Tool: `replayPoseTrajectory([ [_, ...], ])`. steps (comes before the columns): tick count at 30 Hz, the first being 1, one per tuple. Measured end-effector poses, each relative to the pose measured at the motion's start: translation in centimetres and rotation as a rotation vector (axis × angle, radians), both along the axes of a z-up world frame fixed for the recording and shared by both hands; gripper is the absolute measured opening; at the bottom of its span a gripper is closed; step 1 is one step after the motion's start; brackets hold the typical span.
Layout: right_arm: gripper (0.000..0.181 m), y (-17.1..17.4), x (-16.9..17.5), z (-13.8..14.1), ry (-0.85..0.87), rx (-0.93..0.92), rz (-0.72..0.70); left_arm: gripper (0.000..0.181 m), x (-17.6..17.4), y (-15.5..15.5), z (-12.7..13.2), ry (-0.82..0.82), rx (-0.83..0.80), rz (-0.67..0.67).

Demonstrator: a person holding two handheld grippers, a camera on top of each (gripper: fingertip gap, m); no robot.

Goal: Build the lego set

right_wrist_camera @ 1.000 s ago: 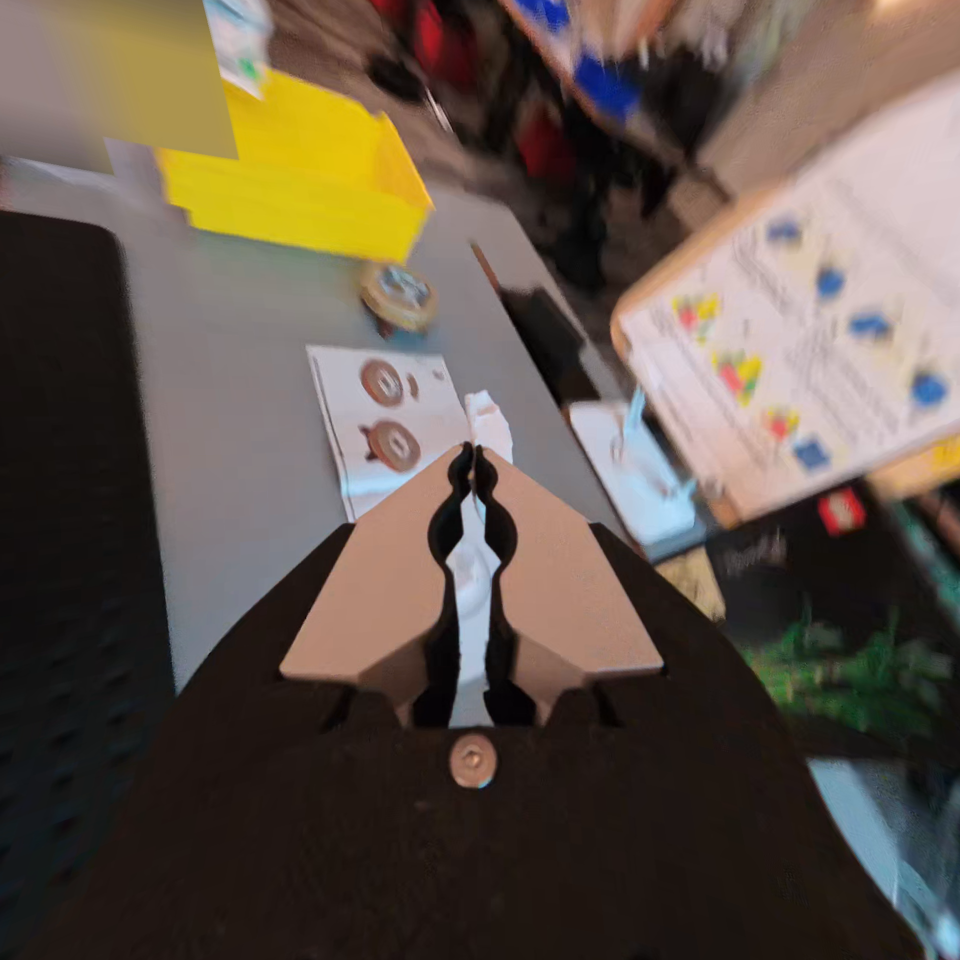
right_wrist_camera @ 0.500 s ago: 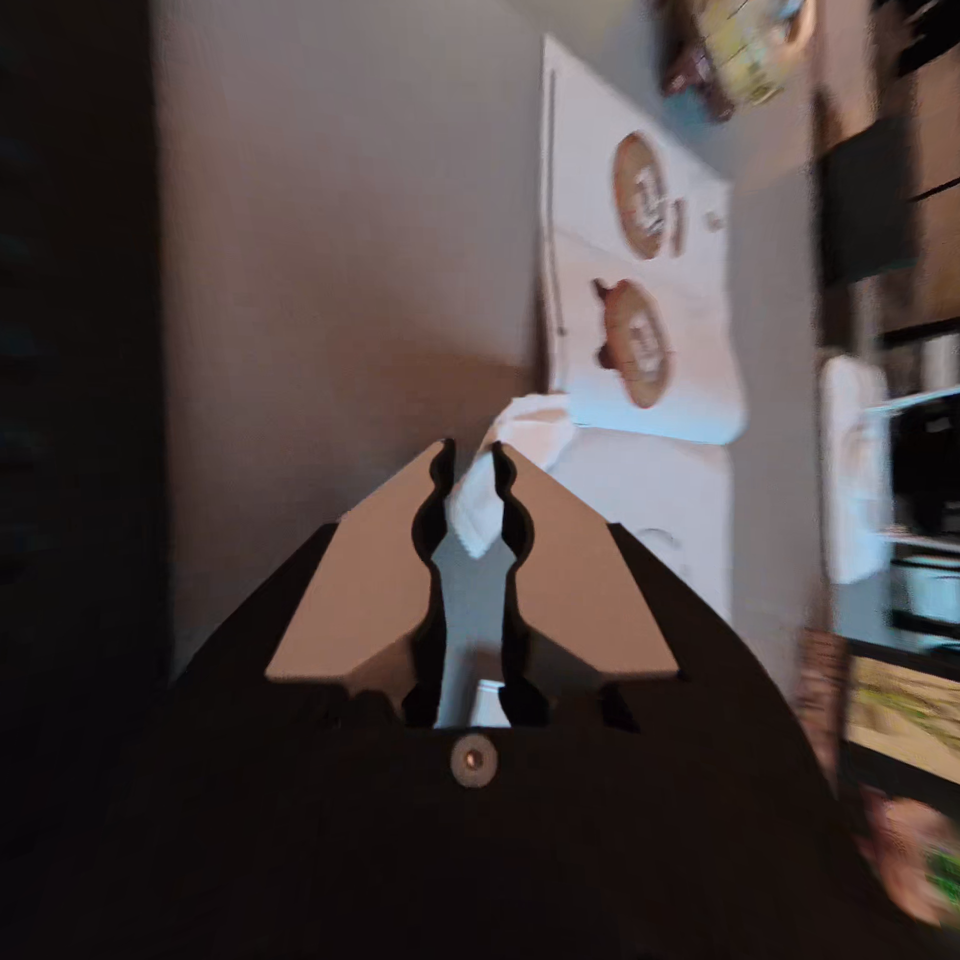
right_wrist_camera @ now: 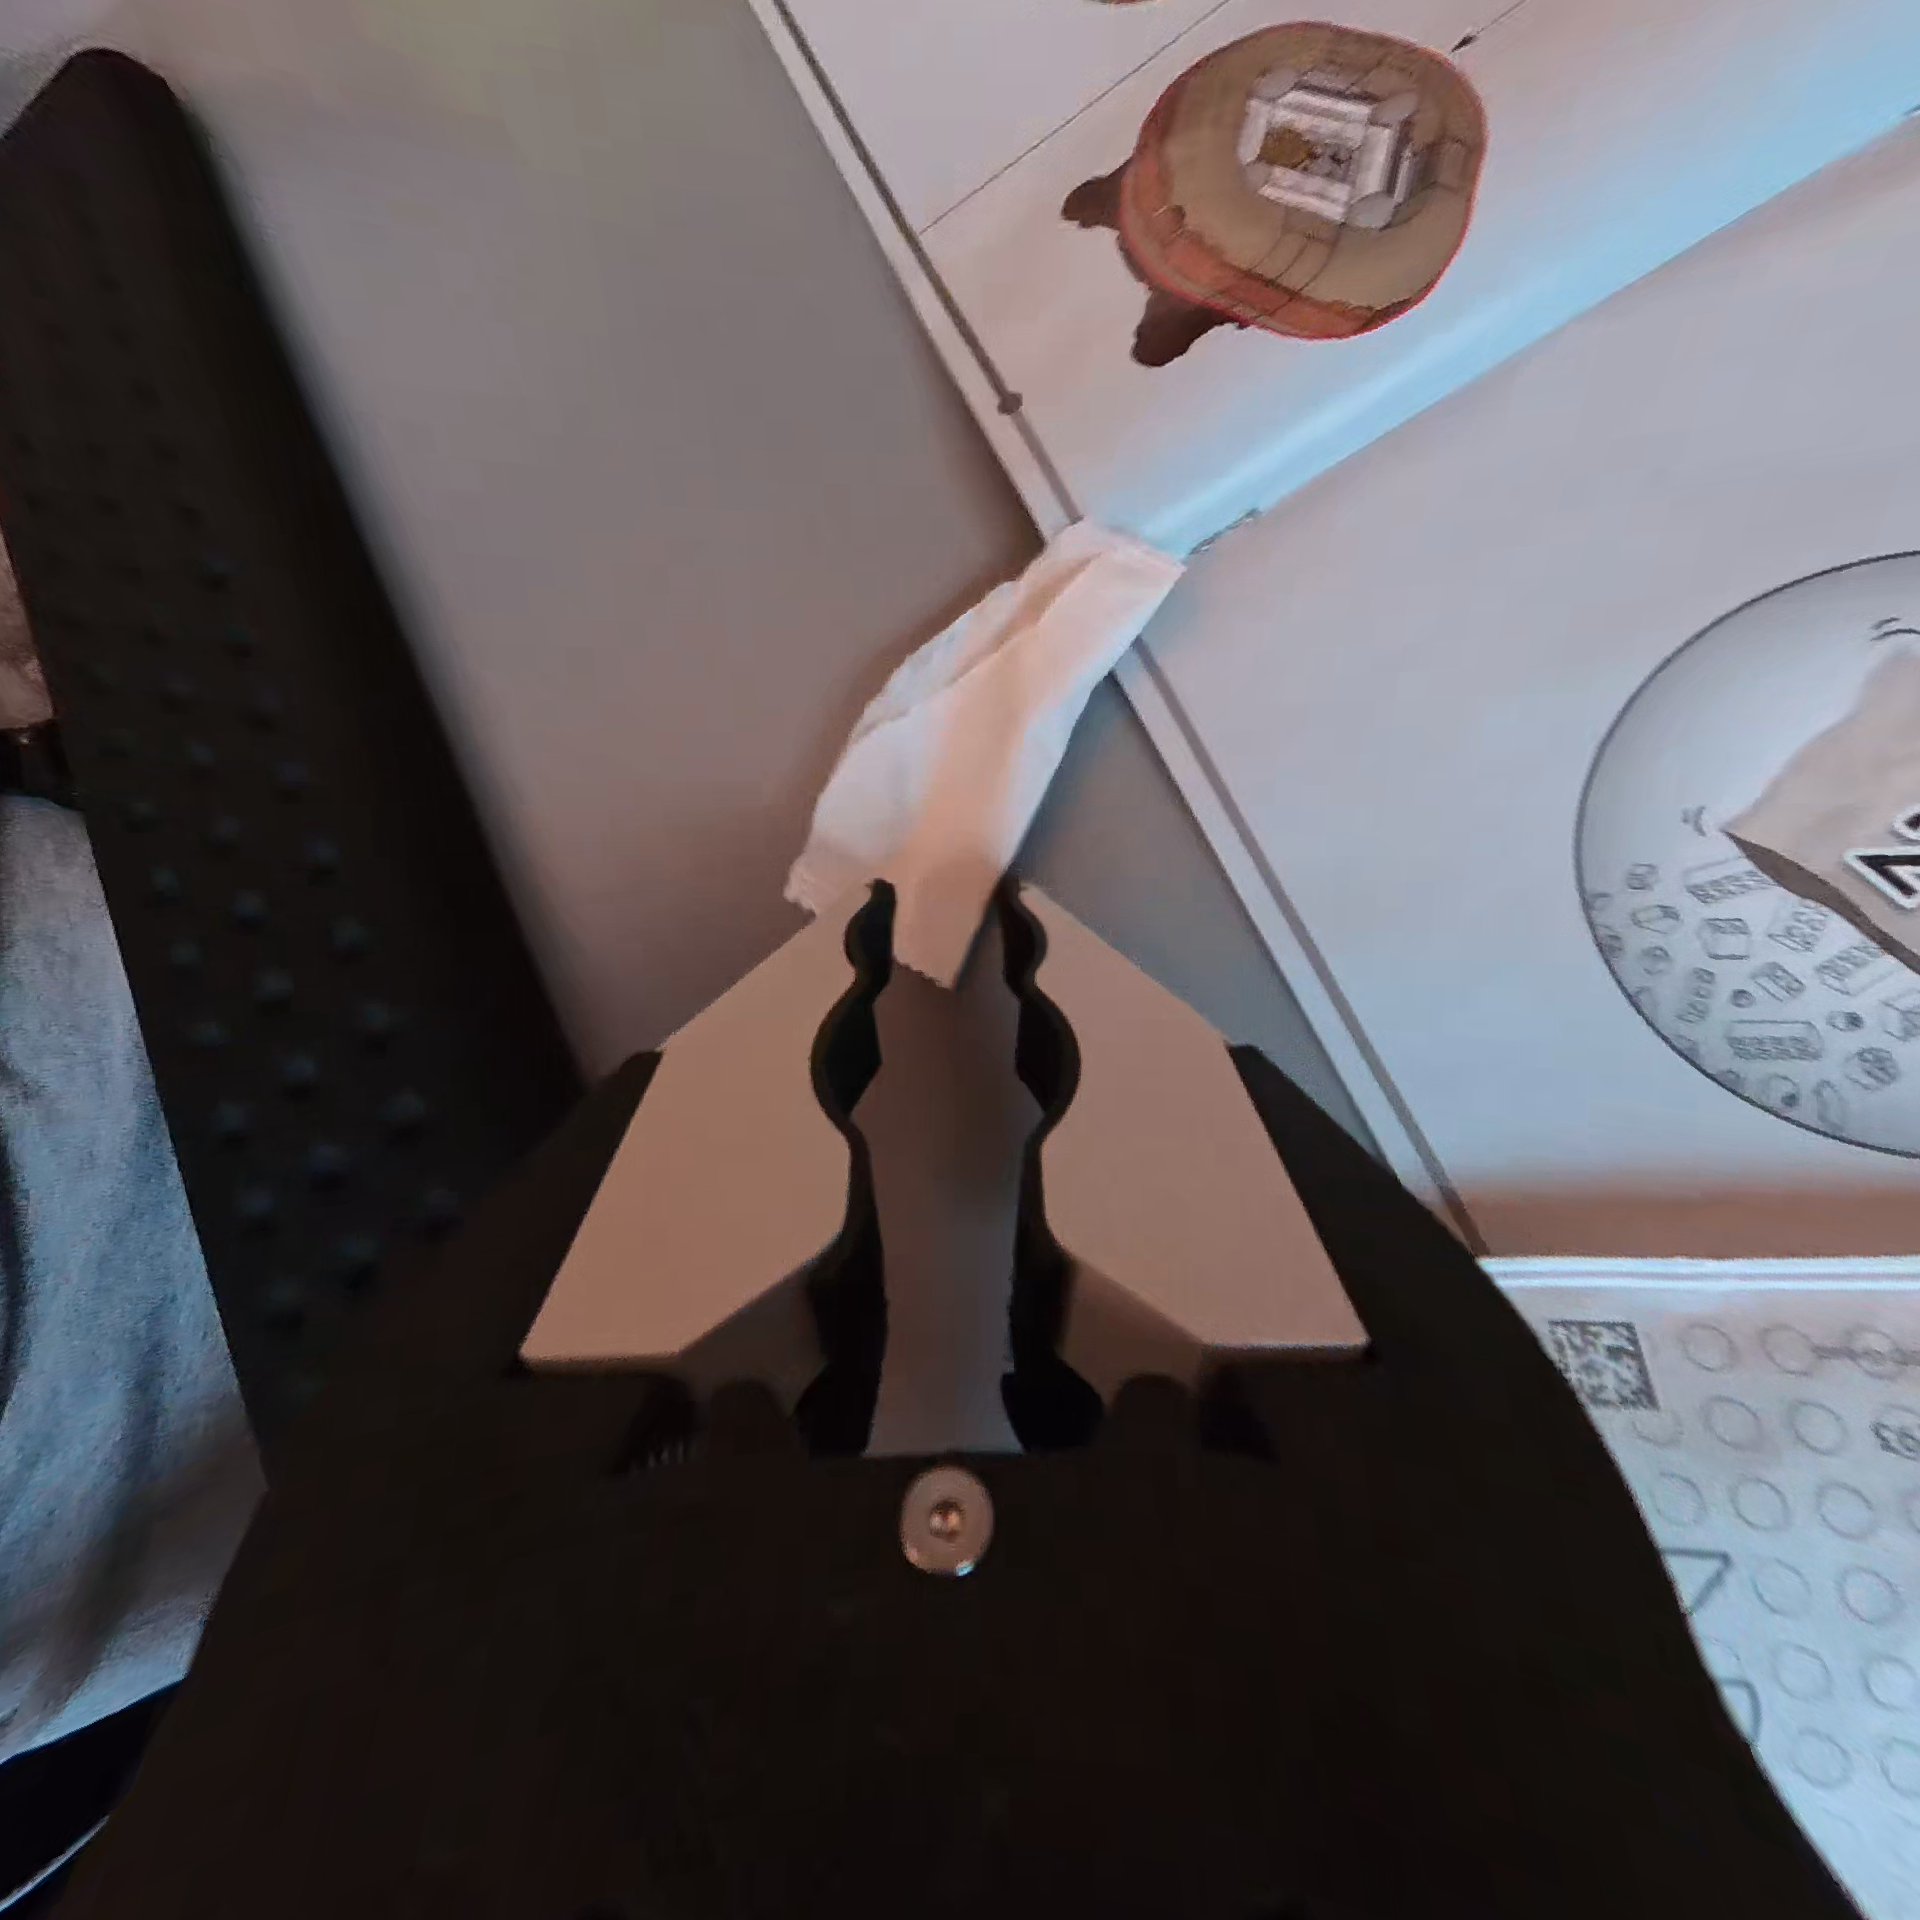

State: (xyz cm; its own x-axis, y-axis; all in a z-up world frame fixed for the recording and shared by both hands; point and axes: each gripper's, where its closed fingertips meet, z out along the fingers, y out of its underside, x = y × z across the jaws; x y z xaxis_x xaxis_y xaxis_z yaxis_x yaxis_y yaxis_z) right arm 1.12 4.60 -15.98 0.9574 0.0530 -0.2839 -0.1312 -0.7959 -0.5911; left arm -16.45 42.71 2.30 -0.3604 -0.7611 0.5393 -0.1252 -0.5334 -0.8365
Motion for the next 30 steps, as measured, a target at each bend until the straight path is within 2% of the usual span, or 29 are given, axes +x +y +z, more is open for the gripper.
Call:
replayPoseTrajectory([
  [3,0.004,0.1,-0.3,-0.2,-0.068,0.006,0.021,0.003,-0.2,0.2,0.1,-0.003,0.001,0.002],
  [6,0.002,0.1,-0.5,0.0,-0.129,-0.004,0.031,0.003,-0.3,0.4,0.3,-0.007,-0.002,0.002],
  [8,0.0,0.0,0.4,0.9,-0.229,-0.018,0.038,0.003,-0.4,0.5,0.3,-0.008,-0.002,0.003],
  [11,0.0,-0.4,3.1,4.2,-0.617,-0.057,0.121,0.003,-0.6,0.5,0.4,-0.009,-0.001,0.001],
  [13,0.0,0.4,2.8,6.5,-0.868,-0.004,0.264,0.003,-0.7,0.5,0.4,-0.012,-0.006,0.002],
  [16,0.0,-0.4,2.3,4.2,-1.065,-0.156,0.497,0.003,-0.7,0.4,0.4,-0.018,-0.014,-0.001],
  [17,0.0,-0.6,2.7,3.6,-1.096,-0.2,0.512,0.004,-0.7,0.4,0.5,-0.023,-0.016,-0.003],
  [21,0.0,-0.5,2.4,3.0,-0.973,-0.165,0.465,0.003,-0.8,0.3,0.8,-0.03,-0.011,-0.006],
  [23,0.0,-1.0,3.7,3.7,-1.008,-0.182,0.427,0.003,-0.7,0.2,0.8,-0.024,-0.009,-0.012],
  [25,0.0,-2.2,6.2,6.9,-0.993,-0.167,0.286,0.004,-0.6,0.2,0.6,-0.017,-0.007,-0.011],
  [26,0.0,-3.0,8.0,9.6,-0.96,-0.118,0.17,0.003,-0.5,0.2,0.6,-0.016,-0.009,-0.015],
  [28,0.0,-5.5,11.9,16.4,-0.9,0.014,-0.069,0.003,-0.4,0.4,0.5,-0.014,-0.013,-0.016],
  [30,0.0,-8.4,14.4,23.4,-0.933,0.109,-0.215,0.003,-0.2,0.6,0.3,-0.006,-0.014,-0.016],
])
